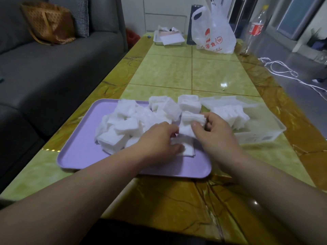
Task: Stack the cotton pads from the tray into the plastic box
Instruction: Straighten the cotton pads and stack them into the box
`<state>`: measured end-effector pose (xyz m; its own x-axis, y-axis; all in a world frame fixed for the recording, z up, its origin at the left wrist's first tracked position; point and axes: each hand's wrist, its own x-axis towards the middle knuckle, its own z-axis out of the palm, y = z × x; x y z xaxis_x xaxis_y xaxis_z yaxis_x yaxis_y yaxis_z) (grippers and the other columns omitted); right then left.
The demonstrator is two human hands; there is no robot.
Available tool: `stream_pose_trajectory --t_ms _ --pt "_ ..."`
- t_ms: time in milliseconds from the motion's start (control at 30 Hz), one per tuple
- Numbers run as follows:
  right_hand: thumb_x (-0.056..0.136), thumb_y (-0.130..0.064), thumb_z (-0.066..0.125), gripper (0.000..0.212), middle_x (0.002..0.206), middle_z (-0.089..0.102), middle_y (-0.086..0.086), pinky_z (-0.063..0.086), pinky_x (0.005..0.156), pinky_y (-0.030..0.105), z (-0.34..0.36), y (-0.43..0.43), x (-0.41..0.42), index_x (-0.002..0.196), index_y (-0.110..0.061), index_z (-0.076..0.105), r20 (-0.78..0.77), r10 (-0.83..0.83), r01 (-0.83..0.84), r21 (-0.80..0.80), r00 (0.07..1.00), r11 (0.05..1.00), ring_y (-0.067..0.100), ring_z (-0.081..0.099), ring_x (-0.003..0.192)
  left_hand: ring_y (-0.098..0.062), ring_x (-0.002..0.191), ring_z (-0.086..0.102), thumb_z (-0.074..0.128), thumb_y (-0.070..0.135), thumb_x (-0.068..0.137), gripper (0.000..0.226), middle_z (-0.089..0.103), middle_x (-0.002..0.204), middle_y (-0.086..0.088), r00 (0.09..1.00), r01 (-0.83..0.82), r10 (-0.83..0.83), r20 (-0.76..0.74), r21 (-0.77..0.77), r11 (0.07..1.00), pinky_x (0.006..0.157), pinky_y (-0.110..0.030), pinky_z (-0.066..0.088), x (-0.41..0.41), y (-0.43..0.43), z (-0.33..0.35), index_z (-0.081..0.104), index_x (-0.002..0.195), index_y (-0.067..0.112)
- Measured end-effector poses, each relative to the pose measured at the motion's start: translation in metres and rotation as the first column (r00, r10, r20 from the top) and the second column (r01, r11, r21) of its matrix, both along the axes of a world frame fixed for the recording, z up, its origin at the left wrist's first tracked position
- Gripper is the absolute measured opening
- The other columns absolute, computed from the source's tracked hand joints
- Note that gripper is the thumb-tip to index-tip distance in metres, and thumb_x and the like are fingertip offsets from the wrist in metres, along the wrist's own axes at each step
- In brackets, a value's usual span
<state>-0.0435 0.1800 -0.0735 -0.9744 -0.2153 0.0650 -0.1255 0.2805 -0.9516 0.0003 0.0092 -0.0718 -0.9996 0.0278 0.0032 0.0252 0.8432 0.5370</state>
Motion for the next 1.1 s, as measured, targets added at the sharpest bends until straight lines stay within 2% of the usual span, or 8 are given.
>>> stream_pose_trajectory --t_ms 67,200,333,500,700,833,967,1100 --pt "0.096 -0.025 0.065 0.007 0.096 0.075 0.0 0.058 0.089 0.054 -0.002 0.0 0.001 0.101 -0.03 0.063 0.01 -0.018 0.018 0.004 1.0 1.0 0.021 0.072 0.093 -0.013 0.082 0.055 0.073 0.034 0.085 0.022 0.056 0.085 0.013 0.996 0.0 -0.001 0.085 0.009 1.0 0.071 -0.026 0.039 0.001 0.0 0.006 0.067 0.105 0.027" --pt "0.097 -0.024 0.065 0.008 0.096 0.074 0.005 0.057 0.088 0.056 0.0 -0.001 0.001 0.104 -0.027 0.062 0.016 -0.03 0.029 0.014 0.999 0.999 0.026 0.071 0.093 -0.009 0.075 0.06 0.073 0.031 0.084 0.011 0.062 0.078 0.011 0.991 0.026 -0.034 0.129 0.064 0.998 0.062 -0.022 0.044 0.006 -0.004 0.01 0.065 0.087 0.025" --pt "0.09 -0.018 0.074 0.012 0.092 0.076 0.001 0.058 0.088 0.048 0.001 0.001 0.0 0.101 -0.022 0.071 0.008 -0.023 0.023 0.031 1.0 0.999 0.02 0.071 0.09 -0.001 0.064 0.057 0.075 0.015 0.083 0.015 0.069 0.079 0.006 0.996 -0.021 -0.008 0.089 0.318 0.948 0.057 -0.014 0.044 0.015 -0.017 0.019 0.065 0.09 0.024" --pt "0.086 -0.005 0.078 0.017 0.094 0.08 0.007 0.059 0.092 0.049 0.005 -0.001 0.001 0.099 -0.015 0.079 0.086 0.109 -0.102 -0.074 0.99 0.992 0.027 0.075 0.097 -0.015 0.072 0.064 0.081 0.006 0.081 0.016 0.075 0.087 -0.015 0.998 -0.017 -0.022 0.062 0.565 0.825 0.069 -0.035 0.05 0.018 -0.031 0.022 0.073 0.09 0.016" --pt "0.092 0.003 0.068 0.025 0.098 0.08 0.007 0.058 0.097 0.048 0.003 -0.001 0.004 0.11 -0.011 0.077 0.179 0.227 -0.209 -0.116 0.957 0.971 0.025 0.075 0.1 -0.018 0.071 0.062 0.077 0.004 0.087 0.012 0.073 0.087 -0.021 1.0 -0.021 0.006 0.027 0.589 0.808 0.068 -0.045 0.056 0.014 -0.031 0.017 0.077 0.092 0.015" --pt "0.096 0.001 0.064 0.023 0.099 0.08 0.01 0.056 0.1 0.049 0.004 -0.003 0.005 0.112 -0.011 0.076 0.196 0.244 -0.216 -0.153 0.95 0.964 0.03 0.074 0.104 -0.014 0.066 0.062 0.082 0.008 0.084 0.012 0.074 0.076 -0.013 0.997 -0.071 0.067 0.03 0.612 0.788 0.065 -0.037 0.053 0.013 -0.029 0.015 0.073 0.091 0.014" --pt "0.098 0.0 0.062 0.022 0.097 0.08 0.012 0.059 0.096 0.045 0.007 -0.004 0.008 0.108 -0.013 0.076 0.196 0.264 -0.235 -0.163 0.944 0.958 0.025 0.075 0.098 -0.002 0.056 0.057 0.084 0.012 0.082 0.011 0.067 0.064 0.008 0.996 -0.081 0.09 0.015 0.605 0.792 0.055 -0.017 0.046 0.014 -0.024 0.014 0.075 0.088 0.012" --pt "0.094 -0.005 0.067 0.015 0.099 0.079 0.013 0.06 0.088 0.037 0.012 -0.001 0.005 0.104 -0.01 0.078 0.213 0.301 -0.268 -0.171 0.929 0.948 0.023 0.072 0.093 -0.006 0.055 0.053 0.085 0.014 0.081 0.014 0.064 0.064 0.006 0.992 -0.109 0.124 0.015 0.591 0.799 0.053 -0.02 0.044 0.012 -0.022 0.011 0.072 0.086 0.014"
